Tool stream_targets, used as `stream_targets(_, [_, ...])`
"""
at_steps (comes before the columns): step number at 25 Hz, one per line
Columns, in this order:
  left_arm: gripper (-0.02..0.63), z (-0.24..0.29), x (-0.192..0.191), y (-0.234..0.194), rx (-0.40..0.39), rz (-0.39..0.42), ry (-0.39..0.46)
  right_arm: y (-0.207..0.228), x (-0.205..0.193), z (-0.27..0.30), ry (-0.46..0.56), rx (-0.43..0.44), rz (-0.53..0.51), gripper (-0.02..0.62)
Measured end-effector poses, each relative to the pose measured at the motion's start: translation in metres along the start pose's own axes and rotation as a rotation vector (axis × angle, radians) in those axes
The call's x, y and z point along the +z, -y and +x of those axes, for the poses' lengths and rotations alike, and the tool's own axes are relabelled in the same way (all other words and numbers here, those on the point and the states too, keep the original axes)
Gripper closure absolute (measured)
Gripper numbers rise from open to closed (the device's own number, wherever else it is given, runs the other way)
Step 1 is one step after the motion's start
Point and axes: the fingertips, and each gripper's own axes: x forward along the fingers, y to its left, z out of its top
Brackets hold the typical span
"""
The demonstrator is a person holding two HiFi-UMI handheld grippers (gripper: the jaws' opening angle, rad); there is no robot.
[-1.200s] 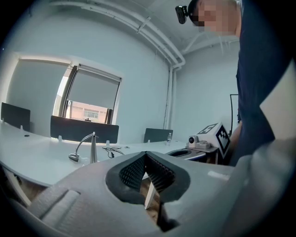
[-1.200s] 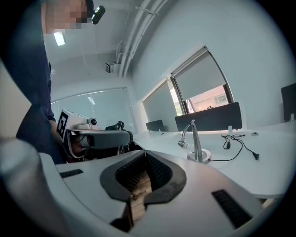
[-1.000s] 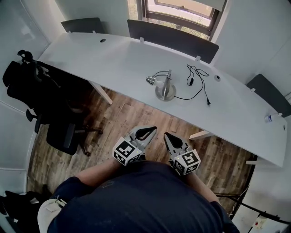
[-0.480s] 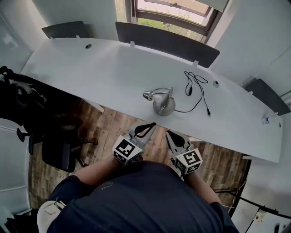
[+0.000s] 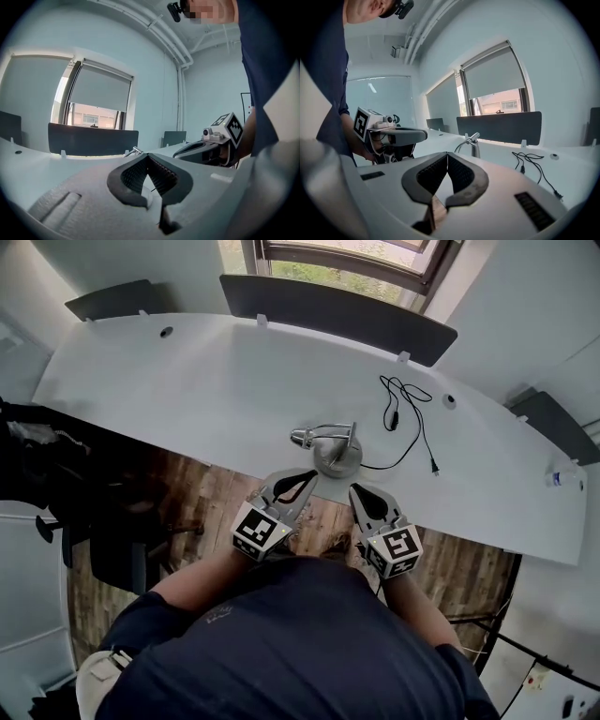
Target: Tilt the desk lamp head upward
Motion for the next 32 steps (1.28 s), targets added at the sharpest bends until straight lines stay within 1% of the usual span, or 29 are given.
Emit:
stream_targets(5, [0.6,0.017,-0.009,-0.016,0.083,0.014,-0.028,0.023,-0.014,0.01,-0.043,0.039,-0.013,0.584])
stream_targets(7, [0.6,0.026,-0.015,-0.024,0.117,0.022,-0.033,0.032,-0.019,0.016,-0.06,0.043,-0.026,0.584])
stream_targets(10, [0.6,0.037,-0.021,-0.036,0.164,0.009,-0.044,0.044,-0.025,0.028,-0.075,0.044,-0.043,0.584])
stream_targets(17, [0.598,0.061,-0.043,-0.059,0.222,0.057,-0.109,0.069,-0.037,0.052,-0.11,0.027,-0.065,0.583])
stream_targets(22, [0.597,0.072,-0.058,-0.073,0.236,0.133,-0.174,0.076,-0.042,0.071,-0.127,0.034,-0.088,0.58])
stream_targets(24, [0.578,0.076,-0.064,-0.074,0.232,0.158,-0.195,0.077,-0.044,0.078,-0.134,0.034,-0.093,0.566])
stream_targets(27, [0.531,0.083,-0.073,-0.078,0.236,0.203,-0.221,0.079,-0.047,0.086,-0.143,0.027,-0.097,0.515])
stream_targets(30, [0.487,0.088,-0.082,-0.086,0.25,0.246,-0.259,0.082,-0.05,0.093,-0.153,0.01,-0.107,0.481])
stream_targets(32, [0.469,0.094,-0.09,-0.089,0.254,0.274,-0.288,0.085,-0.053,0.098,-0.163,-0.007,-0.123,0.457])
